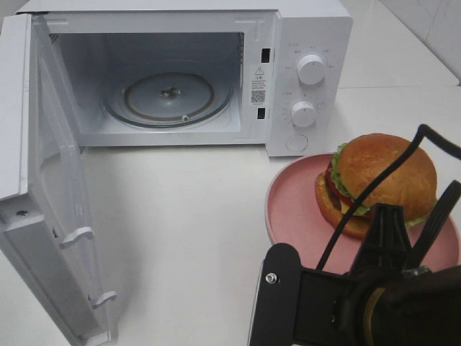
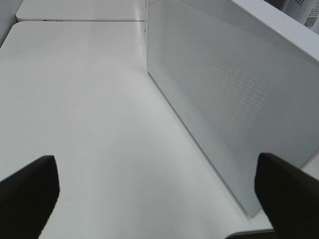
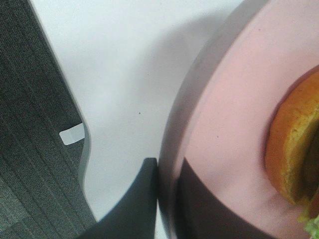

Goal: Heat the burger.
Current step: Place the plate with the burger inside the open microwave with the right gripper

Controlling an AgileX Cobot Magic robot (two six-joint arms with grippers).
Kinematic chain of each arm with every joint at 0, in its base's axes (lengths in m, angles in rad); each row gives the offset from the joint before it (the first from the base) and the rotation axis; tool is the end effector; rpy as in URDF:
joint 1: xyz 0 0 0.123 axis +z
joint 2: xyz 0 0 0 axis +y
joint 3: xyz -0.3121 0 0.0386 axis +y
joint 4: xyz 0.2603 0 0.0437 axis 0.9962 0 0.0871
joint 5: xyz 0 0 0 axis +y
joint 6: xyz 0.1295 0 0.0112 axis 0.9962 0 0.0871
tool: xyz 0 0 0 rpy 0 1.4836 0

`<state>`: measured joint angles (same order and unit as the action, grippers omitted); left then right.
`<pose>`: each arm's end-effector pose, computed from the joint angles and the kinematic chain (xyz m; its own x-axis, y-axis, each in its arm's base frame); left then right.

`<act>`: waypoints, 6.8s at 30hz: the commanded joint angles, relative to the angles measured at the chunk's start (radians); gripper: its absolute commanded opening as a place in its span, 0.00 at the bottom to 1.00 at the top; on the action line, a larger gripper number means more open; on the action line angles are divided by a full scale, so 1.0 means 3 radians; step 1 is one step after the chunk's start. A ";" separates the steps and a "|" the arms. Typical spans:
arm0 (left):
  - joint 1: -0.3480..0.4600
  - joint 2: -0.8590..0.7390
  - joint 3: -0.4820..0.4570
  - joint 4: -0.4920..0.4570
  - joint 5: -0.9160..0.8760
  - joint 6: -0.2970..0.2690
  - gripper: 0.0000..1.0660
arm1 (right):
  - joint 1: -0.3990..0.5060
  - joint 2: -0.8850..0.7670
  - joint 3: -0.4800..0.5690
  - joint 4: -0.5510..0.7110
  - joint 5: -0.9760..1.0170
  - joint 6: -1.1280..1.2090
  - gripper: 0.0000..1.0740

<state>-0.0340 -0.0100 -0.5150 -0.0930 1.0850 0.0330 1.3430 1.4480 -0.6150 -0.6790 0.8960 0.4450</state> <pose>0.0059 -0.0109 0.2679 -0.4546 0.0050 -0.8907 0.1022 0.9937 -0.0466 0.1103 0.1935 0.1612 -0.2069 -0.9774 -0.0427 -0.8478 0.2009 -0.4907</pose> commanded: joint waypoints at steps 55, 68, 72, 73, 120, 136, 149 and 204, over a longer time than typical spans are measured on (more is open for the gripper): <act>-0.0027 -0.0043 -0.0007 -0.0017 -0.0050 -0.0020 0.94 | -0.0827 -0.0017 0.0003 -0.0800 -0.1367 -0.2213 0.00; -0.0027 -0.0043 -0.0007 -0.0017 -0.0050 -0.0020 0.94 | -0.1150 -0.0017 0.0000 -0.0050 -0.1563 -0.3453 0.00; -0.0027 -0.0043 -0.0007 -0.0017 -0.0050 -0.0020 0.94 | -0.1193 -0.0017 -0.0023 0.0107 -0.1580 -0.3683 0.00; -0.0027 -0.0043 -0.0007 -0.0017 -0.0050 -0.0020 0.94 | -0.1227 -0.0017 -0.0040 0.0177 -0.1603 -0.3787 0.00; -0.0027 -0.0043 -0.0007 -0.0017 -0.0050 -0.0020 0.94 | -0.1963 -0.0010 -0.0240 0.2103 -0.2407 -0.6290 0.00; -0.0027 -0.0043 -0.0007 -0.0017 -0.0050 -0.0020 0.94 | -0.1997 0.0277 -0.0497 0.1580 -0.2507 -0.5927 0.00; -0.0027 -0.0043 -0.0007 -0.0017 -0.0050 -0.0020 0.94 | -0.1997 0.0747 -0.0993 0.1517 -0.2490 -0.5773 0.00; -0.0027 -0.0043 -0.0007 -0.0017 -0.0050 -0.0020 0.94 | -0.2087 0.2497 -0.3490 0.0890 -0.1767 -0.4427 0.00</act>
<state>-0.0340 -0.0100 -0.5150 -0.0930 1.0850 0.0330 0.7230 2.2030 -1.6310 -0.3700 0.4090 -0.8960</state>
